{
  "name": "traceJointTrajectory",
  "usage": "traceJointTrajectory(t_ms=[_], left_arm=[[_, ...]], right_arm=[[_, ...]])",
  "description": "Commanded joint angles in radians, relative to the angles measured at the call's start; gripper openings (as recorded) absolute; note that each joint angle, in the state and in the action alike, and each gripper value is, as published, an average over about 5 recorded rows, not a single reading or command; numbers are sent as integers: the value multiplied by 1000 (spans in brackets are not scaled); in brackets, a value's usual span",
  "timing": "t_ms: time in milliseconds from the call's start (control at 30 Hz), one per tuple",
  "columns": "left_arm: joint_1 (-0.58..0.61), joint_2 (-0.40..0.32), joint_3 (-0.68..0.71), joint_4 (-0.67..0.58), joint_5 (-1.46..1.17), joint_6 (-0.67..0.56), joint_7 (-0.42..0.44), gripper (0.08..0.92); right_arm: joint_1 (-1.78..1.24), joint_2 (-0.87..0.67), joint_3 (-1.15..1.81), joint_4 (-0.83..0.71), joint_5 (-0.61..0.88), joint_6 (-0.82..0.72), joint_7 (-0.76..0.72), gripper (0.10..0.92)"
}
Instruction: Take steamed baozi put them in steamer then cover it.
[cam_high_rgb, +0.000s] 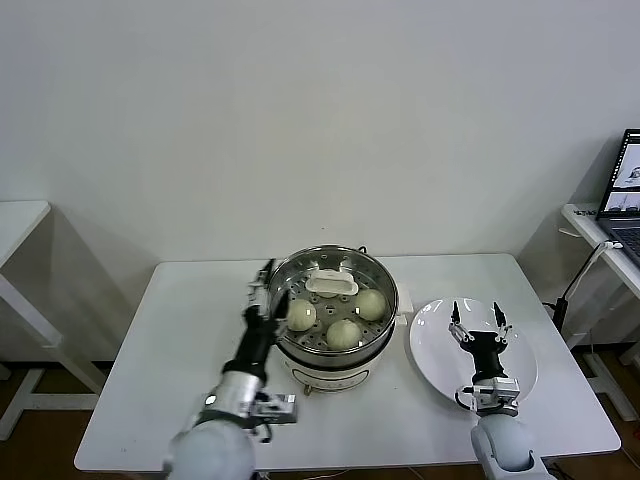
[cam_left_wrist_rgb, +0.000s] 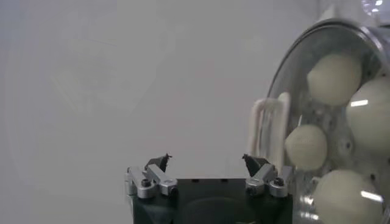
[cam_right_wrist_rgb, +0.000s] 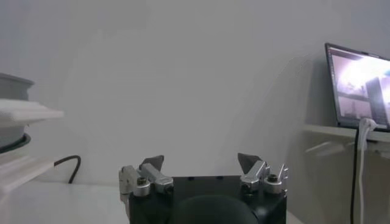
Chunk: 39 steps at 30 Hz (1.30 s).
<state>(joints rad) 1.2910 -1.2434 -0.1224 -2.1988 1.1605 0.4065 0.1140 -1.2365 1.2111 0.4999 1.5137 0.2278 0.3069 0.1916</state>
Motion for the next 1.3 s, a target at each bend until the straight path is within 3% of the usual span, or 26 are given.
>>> traceJointTrajectory(t_ms=[33,200,400,1300], left_arm=[[230,15,-500,123,-950,-440,-308,823],[198,-7,-588,284,-1204,-623,-191,823],[199,-14,-612,326,-1278,-690,-118,823],[210,-17,-566,320,-1240,-705,-99,823]], right_arm=[[-29,-19,3,52,128,-46,-22,823],[-38,-15,2,56,141,-49,-22,823],[-54,-5,8,56,139,-53,-21,823],[-66,13,13,76,132,-73,-34,823]])
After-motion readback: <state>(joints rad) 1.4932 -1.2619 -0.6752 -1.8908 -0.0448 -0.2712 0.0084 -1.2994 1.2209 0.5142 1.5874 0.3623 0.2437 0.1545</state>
